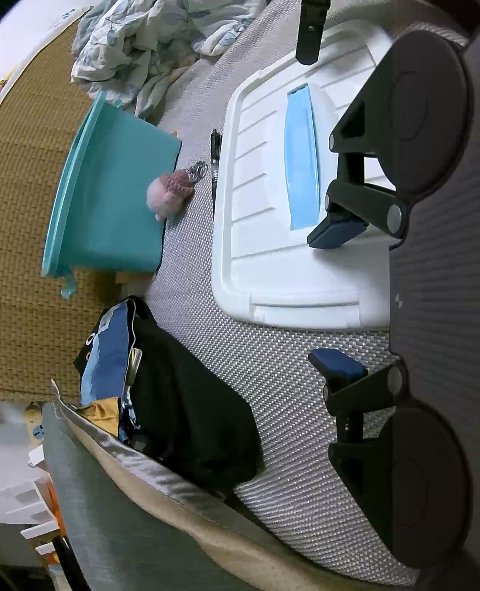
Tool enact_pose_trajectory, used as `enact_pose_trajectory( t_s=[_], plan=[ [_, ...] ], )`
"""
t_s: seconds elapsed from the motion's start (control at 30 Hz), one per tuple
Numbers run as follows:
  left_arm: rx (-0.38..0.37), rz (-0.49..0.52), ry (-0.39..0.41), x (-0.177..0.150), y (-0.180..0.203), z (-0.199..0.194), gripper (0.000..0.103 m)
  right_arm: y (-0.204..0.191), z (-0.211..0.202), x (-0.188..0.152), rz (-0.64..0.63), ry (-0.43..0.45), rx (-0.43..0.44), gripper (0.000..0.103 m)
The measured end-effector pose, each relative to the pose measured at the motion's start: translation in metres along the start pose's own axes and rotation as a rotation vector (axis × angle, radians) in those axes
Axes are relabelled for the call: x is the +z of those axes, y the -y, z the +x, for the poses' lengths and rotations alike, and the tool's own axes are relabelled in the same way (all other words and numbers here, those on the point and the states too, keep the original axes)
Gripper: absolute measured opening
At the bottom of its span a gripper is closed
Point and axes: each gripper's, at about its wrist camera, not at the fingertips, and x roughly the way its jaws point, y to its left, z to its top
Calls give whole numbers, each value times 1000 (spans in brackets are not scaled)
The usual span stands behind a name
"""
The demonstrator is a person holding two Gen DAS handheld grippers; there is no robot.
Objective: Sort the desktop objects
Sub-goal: 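Close both grippers on the edges of the white lid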
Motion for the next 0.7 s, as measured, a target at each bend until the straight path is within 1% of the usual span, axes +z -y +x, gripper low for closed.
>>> enact_pose_trajectory(
  t_s=[0.13,0.2,0.37,0.47,0.53,0.57,0.7],
  plan=[
    [-10,-18,-5,0,-2,1,64,-1,1,-1,0,4,2,64],
    [-12,-19,-5,0,-3,1,64,-2,1,-1,-3,7,2,68],
    [-12,-17,-3,0,-3,2,64,-7,2,-4,-26,14,-9,72],
    [-19,-28,-8,0,-5,2,64,-6,3,-3,-29,13,-8,72],
    [-20,-35,-10,0,-6,3,69,-5,4,-3,-31,12,-8,72],
    [-16,-36,-11,0,-7,4,70,-5,4,-3,-32,11,-8,72],
    [-16,-34,-10,0,-7,4,70,-8,5,-4,-60,9,-21,72]
  ],
)
